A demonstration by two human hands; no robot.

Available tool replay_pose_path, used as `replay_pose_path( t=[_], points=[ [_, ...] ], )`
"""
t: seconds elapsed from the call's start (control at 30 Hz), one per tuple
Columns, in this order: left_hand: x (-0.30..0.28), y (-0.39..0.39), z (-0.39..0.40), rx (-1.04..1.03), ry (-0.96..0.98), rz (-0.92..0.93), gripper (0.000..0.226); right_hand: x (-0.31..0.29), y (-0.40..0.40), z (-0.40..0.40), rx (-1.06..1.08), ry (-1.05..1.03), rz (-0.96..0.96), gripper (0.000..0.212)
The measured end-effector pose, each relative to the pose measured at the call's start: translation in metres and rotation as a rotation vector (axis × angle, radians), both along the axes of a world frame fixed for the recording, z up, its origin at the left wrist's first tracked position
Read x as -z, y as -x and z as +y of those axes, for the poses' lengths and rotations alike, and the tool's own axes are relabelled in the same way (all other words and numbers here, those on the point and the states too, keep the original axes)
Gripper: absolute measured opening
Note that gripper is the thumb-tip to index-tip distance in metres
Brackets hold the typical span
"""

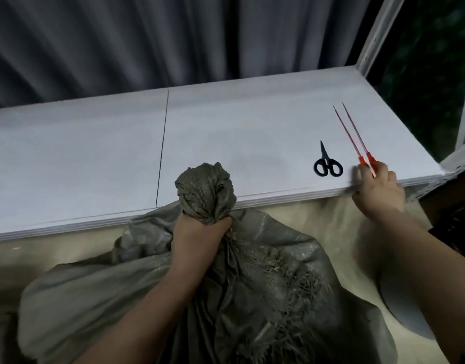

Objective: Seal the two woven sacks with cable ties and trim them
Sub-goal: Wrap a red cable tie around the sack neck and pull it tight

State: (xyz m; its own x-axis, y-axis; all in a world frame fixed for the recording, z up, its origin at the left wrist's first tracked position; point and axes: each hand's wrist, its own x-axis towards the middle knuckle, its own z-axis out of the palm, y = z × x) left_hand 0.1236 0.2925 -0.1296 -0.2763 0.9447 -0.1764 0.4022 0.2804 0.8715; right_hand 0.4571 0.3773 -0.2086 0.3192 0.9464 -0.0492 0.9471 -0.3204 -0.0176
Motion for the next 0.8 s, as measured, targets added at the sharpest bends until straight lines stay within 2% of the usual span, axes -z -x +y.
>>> replay_pose_path(
  t=[0.1,0.2,0.37,0.43,0.57,0.7,0.8],
  points=[
    [0.004,0.002,0.001,0.013,-0.010,-0.002,0.020,0.005,-0.005,0.006,-0.019,0.019,-0.061,0.046],
    [0.005,0.002,0.000,0.031,-0.026,0.015,0.026,0.013,-0.008,0.007,-0.015,-0.025,-0.092,0.040],
    [0.006,0.003,0.000,0.034,-0.038,0.009,0.025,0.015,-0.007,0.002,-0.038,-0.266,-0.063,0.021],
    [0.003,0.002,-0.002,0.037,-0.047,-0.004,0.027,0.001,-0.003,-0.001,0.045,-0.396,0.003,0.023],
    [-0.010,0.005,-0.016,0.053,-0.041,-0.070,0.021,-0.046,0.009,-0.009,0.245,-0.550,0.288,0.024],
    [-0.034,0.016,-0.040,0.056,0.012,-0.159,0.019,-0.099,0.028,-0.029,0.285,-0.657,0.548,0.017],
    [-0.056,0.025,-0.064,0.091,0.034,-0.179,0.025,-0.138,0.058,-0.053,0.273,-0.653,0.992,0.009]
  ],
)
